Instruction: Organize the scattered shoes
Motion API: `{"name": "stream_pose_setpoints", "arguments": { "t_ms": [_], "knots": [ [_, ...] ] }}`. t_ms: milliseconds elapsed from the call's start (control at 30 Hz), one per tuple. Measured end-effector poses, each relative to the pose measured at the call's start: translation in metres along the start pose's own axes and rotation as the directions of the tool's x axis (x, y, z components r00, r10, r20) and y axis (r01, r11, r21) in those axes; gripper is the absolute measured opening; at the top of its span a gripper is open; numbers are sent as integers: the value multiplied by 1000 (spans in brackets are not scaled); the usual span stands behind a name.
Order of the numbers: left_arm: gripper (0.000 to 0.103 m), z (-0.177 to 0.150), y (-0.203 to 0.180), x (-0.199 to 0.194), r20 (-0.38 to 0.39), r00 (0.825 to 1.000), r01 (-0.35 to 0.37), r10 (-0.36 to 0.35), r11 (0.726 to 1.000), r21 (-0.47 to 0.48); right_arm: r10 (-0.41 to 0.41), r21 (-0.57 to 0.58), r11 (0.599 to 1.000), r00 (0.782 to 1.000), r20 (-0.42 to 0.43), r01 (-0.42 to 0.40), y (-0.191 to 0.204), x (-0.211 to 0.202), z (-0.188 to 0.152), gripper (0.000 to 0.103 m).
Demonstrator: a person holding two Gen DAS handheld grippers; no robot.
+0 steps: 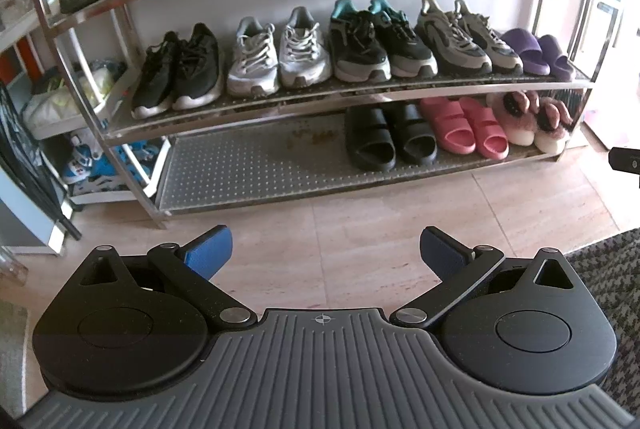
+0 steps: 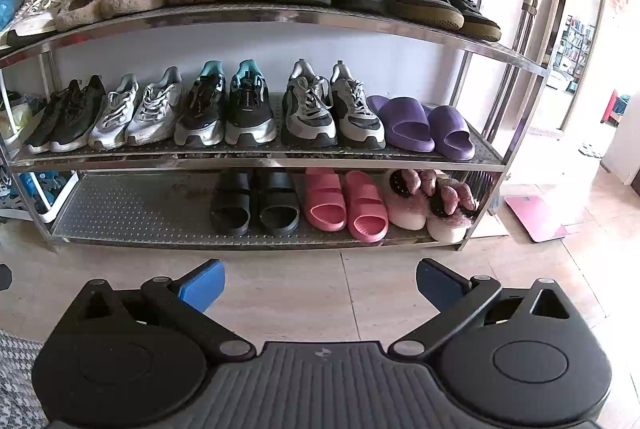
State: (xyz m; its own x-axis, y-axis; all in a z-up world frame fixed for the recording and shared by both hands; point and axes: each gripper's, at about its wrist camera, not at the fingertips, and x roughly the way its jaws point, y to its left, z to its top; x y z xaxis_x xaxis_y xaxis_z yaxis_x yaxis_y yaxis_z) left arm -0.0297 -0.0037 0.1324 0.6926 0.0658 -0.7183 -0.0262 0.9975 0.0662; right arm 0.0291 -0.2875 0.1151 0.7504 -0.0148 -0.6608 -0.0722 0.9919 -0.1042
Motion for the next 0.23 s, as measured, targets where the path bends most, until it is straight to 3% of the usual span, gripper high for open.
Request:
{"name": "stream_pose_setpoints", "arguments": {
  "t_ms": [233],
  "knots": [
    [102, 0, -1, 0, -1, 1000, 7, -7, 1000, -1, -6, -8, 1000, 1000, -3, 6, 1, 0, 0, 102]
  ]
}}
